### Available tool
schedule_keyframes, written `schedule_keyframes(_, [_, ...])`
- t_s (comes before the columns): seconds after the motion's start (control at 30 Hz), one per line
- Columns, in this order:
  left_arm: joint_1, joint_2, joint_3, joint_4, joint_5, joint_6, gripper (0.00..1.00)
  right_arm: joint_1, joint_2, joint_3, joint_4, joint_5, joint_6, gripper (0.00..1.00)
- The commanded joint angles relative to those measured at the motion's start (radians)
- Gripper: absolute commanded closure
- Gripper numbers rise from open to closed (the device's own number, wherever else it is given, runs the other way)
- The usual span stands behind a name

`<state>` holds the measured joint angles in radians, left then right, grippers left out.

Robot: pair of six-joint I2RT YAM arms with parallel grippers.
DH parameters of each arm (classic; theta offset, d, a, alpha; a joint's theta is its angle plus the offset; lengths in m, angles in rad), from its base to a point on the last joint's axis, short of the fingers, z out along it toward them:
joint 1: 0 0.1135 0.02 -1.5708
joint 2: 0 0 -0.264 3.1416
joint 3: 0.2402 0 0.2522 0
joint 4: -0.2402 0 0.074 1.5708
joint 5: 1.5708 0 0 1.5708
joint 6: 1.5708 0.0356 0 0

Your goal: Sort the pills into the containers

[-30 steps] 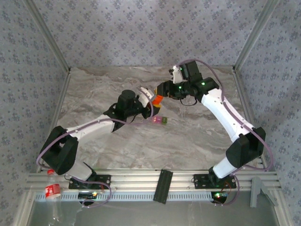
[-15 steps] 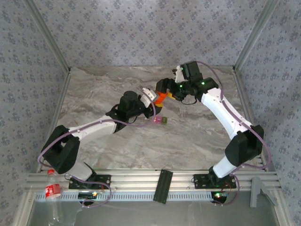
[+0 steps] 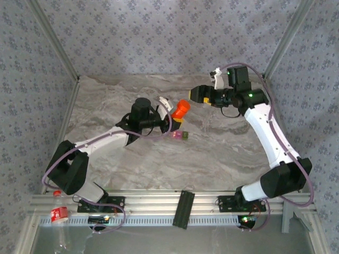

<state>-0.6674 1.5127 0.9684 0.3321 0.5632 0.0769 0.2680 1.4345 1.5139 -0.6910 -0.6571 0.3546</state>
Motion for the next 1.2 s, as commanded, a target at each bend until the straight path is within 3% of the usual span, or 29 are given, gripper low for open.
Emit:
schedule_keyframes(0.0, [0.007,-0.022,0.065,-0.036,0.128,-0.016,1.00,0.014,0.021,0.064,-0.079,-0.079,-0.155,0.08])
schedule_keyframes(0.27, [0.006,-0.010,0.081,-0.046,0.165,-0.031,1.00,0.089,0.084,0.128,-0.163,-0.034,-0.219,0.09])
schedule_keyframes(0.53, [0.006,-0.013,0.084,-0.052,0.161,-0.025,1.00,0.095,0.089,0.107,-0.157,-0.038,-0.215,0.17])
schedule_keyframes(0.83, [0.007,-0.007,0.092,-0.053,0.152,-0.023,1.00,0.094,0.074,0.067,-0.136,-0.066,-0.201,0.40])
schedule_keyframes(1.0, [0.006,-0.013,0.082,-0.018,0.105,-0.033,1.00,0.098,0.062,0.017,-0.072,-0.058,-0.125,0.46])
schedule_keyframes(1.17, [-0.002,-0.024,0.045,0.071,-0.008,-0.052,1.00,0.108,0.066,-0.050,0.033,0.007,0.062,0.50])
